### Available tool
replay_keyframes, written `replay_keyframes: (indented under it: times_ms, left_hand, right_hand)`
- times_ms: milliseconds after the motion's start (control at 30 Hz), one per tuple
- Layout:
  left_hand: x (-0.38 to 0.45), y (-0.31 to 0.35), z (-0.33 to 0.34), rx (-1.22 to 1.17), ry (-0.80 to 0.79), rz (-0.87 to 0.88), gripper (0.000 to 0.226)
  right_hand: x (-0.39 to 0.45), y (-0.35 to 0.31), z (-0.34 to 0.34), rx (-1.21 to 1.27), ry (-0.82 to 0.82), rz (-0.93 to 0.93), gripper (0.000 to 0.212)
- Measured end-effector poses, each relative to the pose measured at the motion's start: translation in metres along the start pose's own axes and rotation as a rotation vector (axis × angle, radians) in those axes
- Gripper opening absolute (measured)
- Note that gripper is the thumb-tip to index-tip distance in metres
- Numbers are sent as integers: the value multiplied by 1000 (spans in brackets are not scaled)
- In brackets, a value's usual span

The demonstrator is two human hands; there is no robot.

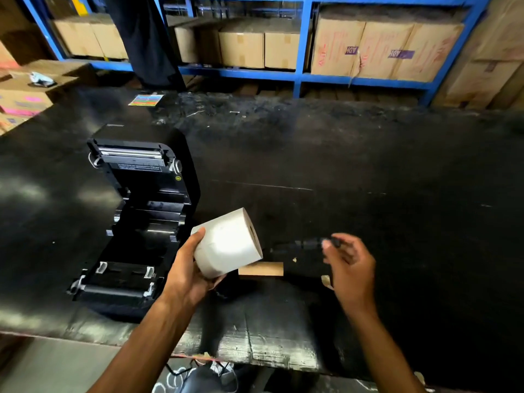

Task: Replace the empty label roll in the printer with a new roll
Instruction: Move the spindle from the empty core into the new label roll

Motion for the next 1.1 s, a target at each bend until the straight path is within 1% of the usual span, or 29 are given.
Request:
replay_keyframes:
  times_ms: [33, 100, 200, 267, 367, 467, 533, 633, 733, 800, 833, 867, 900, 933, 967, 1000, 1033, 1100]
  left_hand:
    - [-1, 0, 1, -2, -5, -1, 33]
    - [-2, 1, 3, 5, -17, 4, 35]
    - [-5, -1, 6, 3, -37, -13, 35]
    - [-7, -2, 6, -31, -47, -46, 32]
    - [-8, -1, 5, -74, -56, -72, 33]
    - [-9, 2, 6, -45, -53, -32, 27]
    - [-9, 4, 8, -7, -65, -3, 29]
    - [-11, 3, 12, 18, -89, 17, 31]
    - [-12, -3, 22, 18, -110, -8, 32]
    - [-12, -9, 26, -5, -110, -32, 29]
    - [-12, -11, 27, -12, -110, -38, 27]
    - [-11, -12, 27, -13, -111, -34, 25]
    - [-10, -14, 26, -14, -112, -31, 23]
    - [-9, -15, 24, -19, -112, -28, 21]
    - [-9, -16, 22, -35, -108, -27, 19]
    - [-8, -17, 19, -60, -108, -37, 19]
    - [-8, -18, 18, -92, -118, -59, 23]
    - [-9, -24, 18, -163, -144, -114, 40]
  right_hand:
    - [5, -7, 0, 47, 45, -1, 17]
    - [11, -17, 5, 129, 80, 22, 17]
    - [11, -19, 18, 175, 31, 66, 16]
    - [8, -18, 20, 165, 1, 47, 15]
    - [2, -22, 15, 122, -53, -54, 19]
    - [2, -38, 12, 33, -123, -196, 27]
    - [10, -47, 12, -18, -199, -248, 31]
    - [21, -50, 24, -63, -352, -185, 29]
    - [9, -44, 41, -121, -461, -131, 27]
    - [-2, -42, 47, -97, -549, -96, 31]
    - [-4, -39, 45, -73, -557, -66, 33]
    - [-4, -34, 40, -73, -519, -35, 34]
    - [-3, -25, 33, -110, -444, -3, 32]
    - [-2, -14, 23, -198, -357, 30, 27]
    - [-3, -1, 14, -340, -299, 60, 19]
    - [-7, 12, 7, -503, -300, 88, 14]
    - [-14, 24, 2, -671, -343, 116, 20]
    - [-34, 46, -1, -973, -471, 150, 28]
Point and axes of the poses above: each hand's wrist, its own x-axis towards the middle knuckle, its own z-axis out of the palm, y = z × x, the point moved 2 cm from there along x, towards the middle knuckle, and after that the axes turned 2 degrees about -x, right-handed, at the moved point
